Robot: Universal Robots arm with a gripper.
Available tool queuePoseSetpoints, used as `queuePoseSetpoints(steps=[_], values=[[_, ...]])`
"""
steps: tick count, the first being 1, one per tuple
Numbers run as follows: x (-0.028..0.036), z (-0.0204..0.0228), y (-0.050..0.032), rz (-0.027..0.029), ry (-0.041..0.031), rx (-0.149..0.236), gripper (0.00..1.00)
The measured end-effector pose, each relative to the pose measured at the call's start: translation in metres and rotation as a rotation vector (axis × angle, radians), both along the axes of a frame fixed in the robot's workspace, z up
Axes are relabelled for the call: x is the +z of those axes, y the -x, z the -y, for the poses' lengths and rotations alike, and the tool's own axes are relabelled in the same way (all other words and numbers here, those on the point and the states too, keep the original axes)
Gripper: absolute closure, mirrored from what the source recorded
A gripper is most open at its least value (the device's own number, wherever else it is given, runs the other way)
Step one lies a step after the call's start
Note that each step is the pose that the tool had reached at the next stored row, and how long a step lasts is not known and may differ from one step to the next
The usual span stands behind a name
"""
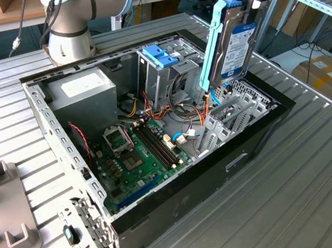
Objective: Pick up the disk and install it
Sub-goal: 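Pick up the disk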
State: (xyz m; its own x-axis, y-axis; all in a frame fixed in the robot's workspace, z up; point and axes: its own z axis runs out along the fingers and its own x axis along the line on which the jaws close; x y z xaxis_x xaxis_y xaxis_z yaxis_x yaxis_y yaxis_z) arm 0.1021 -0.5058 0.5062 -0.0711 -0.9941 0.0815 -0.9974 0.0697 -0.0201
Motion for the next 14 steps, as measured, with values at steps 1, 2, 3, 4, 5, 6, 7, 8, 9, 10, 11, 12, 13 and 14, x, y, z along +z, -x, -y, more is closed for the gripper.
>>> queuePoseSetpoints(steps=[1, 2, 3, 4, 5, 6, 7, 8, 9, 10, 11, 12, 13, 14], values=[[0.0000, 0.0006, 0.0000, 0.0000, 0.0000, 0.000, 0.65], [0.0000, 0.0012, 0.0000, 0.0000, 0.0000, 0.000, 0.65], [0.0000, 0.0017, 0.0000, 0.0000, 0.0000, 0.000, 0.65], [0.0000, 0.0018, 0.0000, 0.0000, 0.0000, 0.000, 0.65], [0.0000, 0.0018, 0.0000, 0.0000, 0.0000, 0.000, 0.65], [0.0000, 0.0019, 0.0000, 0.0000, 0.0001, 0.000, 0.65], [0.0000, 0.0020, 0.0000, 0.0000, 0.0000, 0.000, 0.65], [0.0000, 0.0020, 0.0000, 0.0000, 0.0001, 0.000, 0.65], [0.0000, 0.0021, 0.0000, 0.0000, 0.0000, 0.000, 0.65], [0.0000, 0.0021, 0.0000, 0.0000, 0.0000, 0.000, 0.65], [0.0000, 0.0023, 0.0000, 0.0000, 0.0001, 0.000, 0.65], [0.0000, 0.0026, 0.0000, 0.0000, 0.0001, 0.000, 0.65], [0.0000, 0.0029, 0.0000, 0.0000, 0.0000, 0.000, 0.65], [0.0001, 0.0032, 0.0000, 0.0000, 0.0001, 0.000, 0.65]])
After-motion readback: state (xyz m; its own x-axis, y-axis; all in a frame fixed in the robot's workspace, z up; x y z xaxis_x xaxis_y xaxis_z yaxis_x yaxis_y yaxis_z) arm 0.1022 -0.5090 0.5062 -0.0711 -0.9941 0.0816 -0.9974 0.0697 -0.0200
